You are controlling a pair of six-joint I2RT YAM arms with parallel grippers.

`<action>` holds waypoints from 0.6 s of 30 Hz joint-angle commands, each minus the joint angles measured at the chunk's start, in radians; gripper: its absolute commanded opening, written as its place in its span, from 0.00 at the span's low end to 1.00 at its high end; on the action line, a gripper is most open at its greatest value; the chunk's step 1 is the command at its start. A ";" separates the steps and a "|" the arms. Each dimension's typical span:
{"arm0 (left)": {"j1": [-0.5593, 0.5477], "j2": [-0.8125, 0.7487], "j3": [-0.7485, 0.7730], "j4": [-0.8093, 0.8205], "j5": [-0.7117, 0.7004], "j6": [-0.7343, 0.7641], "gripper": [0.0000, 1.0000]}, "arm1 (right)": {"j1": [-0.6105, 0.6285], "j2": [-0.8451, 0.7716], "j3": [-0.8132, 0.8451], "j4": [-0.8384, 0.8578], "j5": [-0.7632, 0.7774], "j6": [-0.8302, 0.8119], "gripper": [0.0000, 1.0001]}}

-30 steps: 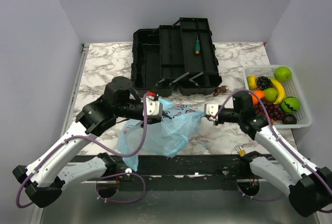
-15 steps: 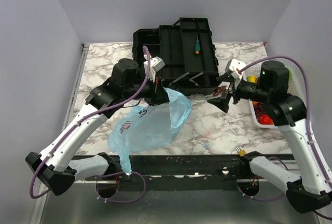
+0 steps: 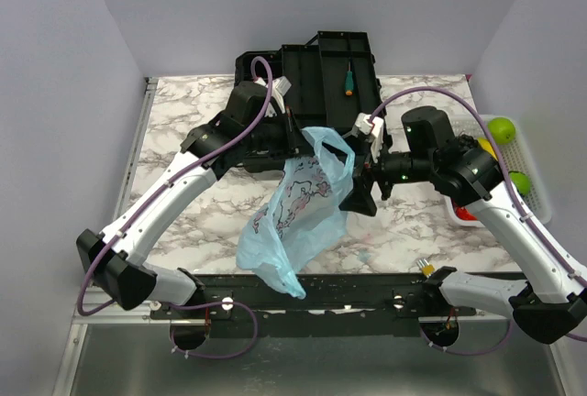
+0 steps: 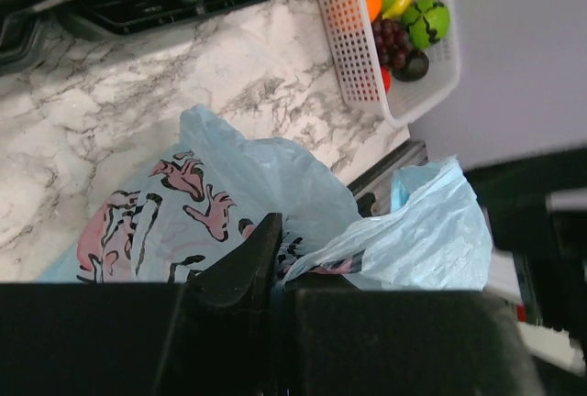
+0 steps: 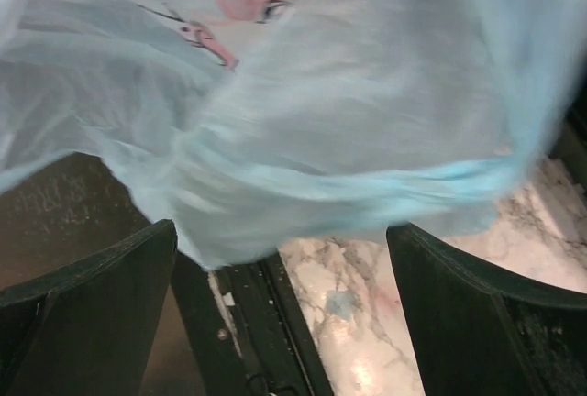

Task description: Place the fake fruits into the plastic bag and tie a complex knot

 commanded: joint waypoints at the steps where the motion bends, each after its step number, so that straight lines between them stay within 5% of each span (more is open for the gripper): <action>1: -0.015 0.081 0.127 -0.023 -0.097 -0.086 0.08 | 0.097 -0.008 0.034 0.006 0.149 0.147 1.00; 7: -0.017 0.119 0.154 -0.032 -0.124 -0.098 0.12 | 0.106 -0.039 0.062 0.023 0.297 0.159 1.00; 13: -0.027 0.099 0.134 0.021 -0.042 -0.131 0.19 | 0.106 0.005 0.035 0.073 0.637 0.168 1.00; 18: -0.031 0.009 0.095 0.015 -0.032 -0.067 0.25 | 0.106 0.057 0.009 0.083 0.542 0.211 0.75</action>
